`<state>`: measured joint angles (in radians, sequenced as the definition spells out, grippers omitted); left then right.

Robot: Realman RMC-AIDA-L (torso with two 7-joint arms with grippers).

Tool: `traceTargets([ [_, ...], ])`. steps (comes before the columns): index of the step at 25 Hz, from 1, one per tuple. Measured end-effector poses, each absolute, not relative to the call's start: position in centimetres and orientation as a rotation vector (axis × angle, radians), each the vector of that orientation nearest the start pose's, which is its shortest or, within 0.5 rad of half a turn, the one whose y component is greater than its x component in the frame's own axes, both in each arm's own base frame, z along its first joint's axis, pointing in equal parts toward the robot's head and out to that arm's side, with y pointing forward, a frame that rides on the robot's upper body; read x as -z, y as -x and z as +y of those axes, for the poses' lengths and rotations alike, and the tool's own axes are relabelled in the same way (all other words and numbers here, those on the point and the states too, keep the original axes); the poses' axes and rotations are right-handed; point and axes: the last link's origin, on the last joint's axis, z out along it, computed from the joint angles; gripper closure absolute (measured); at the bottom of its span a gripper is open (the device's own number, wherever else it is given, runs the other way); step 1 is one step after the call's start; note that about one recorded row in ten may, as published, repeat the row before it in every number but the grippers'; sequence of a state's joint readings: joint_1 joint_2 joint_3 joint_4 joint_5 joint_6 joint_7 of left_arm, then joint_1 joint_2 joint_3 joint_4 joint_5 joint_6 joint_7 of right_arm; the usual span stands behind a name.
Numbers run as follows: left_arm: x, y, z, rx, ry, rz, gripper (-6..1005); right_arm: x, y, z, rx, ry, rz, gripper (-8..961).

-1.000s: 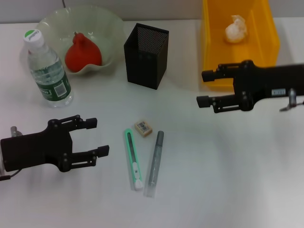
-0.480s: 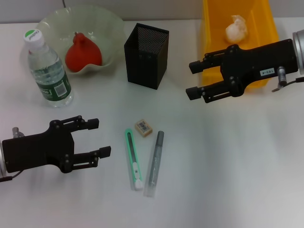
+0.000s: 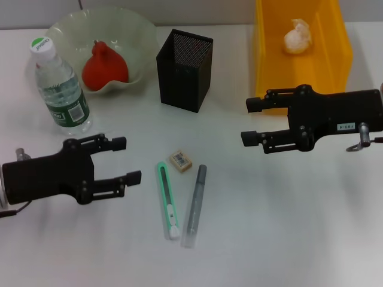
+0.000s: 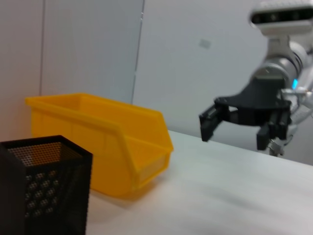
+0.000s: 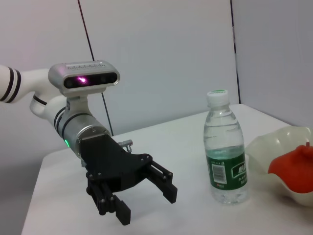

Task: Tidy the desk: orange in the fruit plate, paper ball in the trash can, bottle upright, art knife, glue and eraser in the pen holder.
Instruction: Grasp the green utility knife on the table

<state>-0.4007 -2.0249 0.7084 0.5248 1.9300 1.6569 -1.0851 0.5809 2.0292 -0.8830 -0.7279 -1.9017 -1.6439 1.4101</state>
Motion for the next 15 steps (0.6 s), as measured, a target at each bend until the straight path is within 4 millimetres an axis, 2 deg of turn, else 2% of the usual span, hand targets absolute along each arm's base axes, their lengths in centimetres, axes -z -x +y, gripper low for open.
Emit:
traceTargets([
  [6, -1.4, 30.9, 28.4, 0.761, 2.673, -0.483, 212, -0.5, -22.5, 34.2, -0.739, 2.873, 0.396, 210],
  [11, -1.4, 31.0, 28.2, 0.770, 2.659, -0.477, 212, -0.6, -21.4, 35.2, -0.730, 2.892, 0.376, 210],
  [15, -1.4, 30.6, 28.4, 0.776, 2.662, -0.455, 212, -0.9, -21.4, 35.4, -0.730, 2.898, 0.378, 210],
])
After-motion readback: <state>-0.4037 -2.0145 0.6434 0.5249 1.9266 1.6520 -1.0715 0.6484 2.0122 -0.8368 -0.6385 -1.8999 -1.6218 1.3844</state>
